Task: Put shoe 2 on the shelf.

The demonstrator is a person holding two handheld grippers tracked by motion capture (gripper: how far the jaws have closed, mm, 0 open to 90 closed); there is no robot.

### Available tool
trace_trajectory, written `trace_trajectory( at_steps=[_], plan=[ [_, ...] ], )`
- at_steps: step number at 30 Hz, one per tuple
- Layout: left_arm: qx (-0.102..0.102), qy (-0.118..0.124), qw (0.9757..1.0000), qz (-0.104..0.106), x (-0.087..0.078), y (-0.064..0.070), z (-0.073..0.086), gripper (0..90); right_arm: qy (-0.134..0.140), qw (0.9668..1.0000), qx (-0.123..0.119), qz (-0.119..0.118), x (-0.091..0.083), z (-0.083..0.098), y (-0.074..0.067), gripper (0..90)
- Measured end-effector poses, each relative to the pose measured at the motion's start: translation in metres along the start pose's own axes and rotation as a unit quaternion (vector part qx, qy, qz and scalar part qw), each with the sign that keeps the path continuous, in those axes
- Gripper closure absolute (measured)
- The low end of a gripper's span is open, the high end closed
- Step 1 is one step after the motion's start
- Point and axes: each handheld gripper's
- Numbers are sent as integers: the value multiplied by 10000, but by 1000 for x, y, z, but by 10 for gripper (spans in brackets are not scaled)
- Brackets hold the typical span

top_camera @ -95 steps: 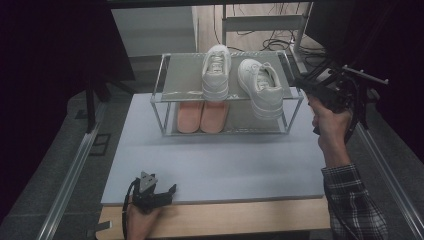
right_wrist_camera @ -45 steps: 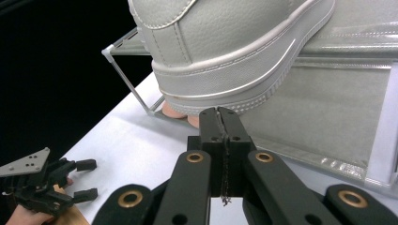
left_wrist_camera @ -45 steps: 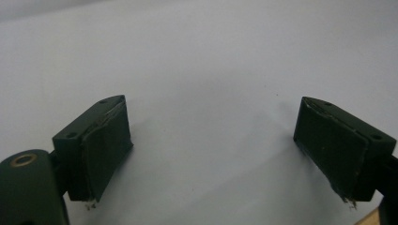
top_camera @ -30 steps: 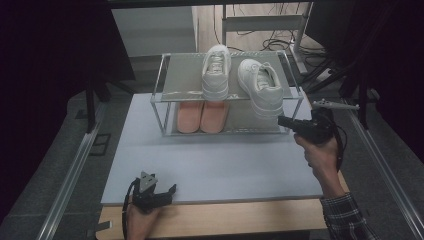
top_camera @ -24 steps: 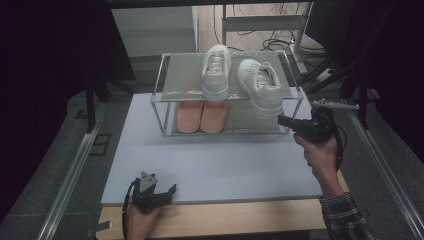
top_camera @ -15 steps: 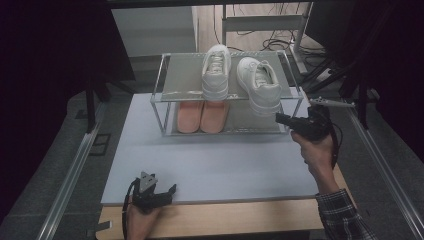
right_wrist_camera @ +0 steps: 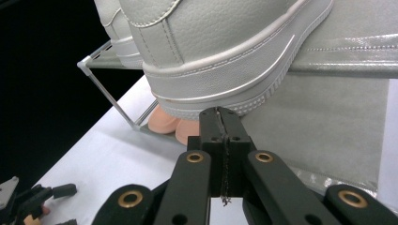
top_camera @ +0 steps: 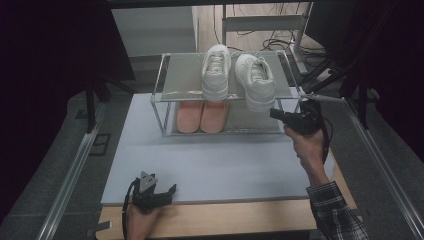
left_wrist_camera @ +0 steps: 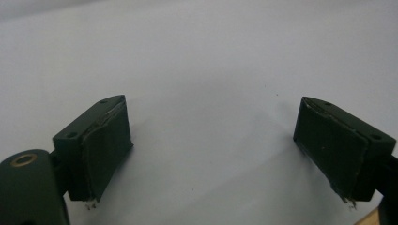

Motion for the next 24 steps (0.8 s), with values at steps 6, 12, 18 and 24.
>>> trace_trajectory(
  at_steps=[6, 12, 18, 24],
  plan=[
    [1, 1, 10000, 0, 0, 0, 0, 114, -42, 10000, -38, -2, 7, -3, 0, 895],
    [-3, 0, 10000, 1, 0, 0, 0, 114, -86, 9999, -80, 53, 20, -5, -1, 895],
    [-2, 0, 10000, 1, 0, 0, 0, 113, -103, 9999, -82, 53, 32, -8, -4, 895],
    [0, -4, 10000, 1, 0, 0, 0, 114, -134, 9998, -105, 39, 47, -11, -6, 895]
  ],
)
Point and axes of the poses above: each handheld gripper's, and its own axes: x roughly forward along the jaws, z roughly out of its underside, y roughly to its right, and after that the axes turned 13 degrees about -z, right-handed
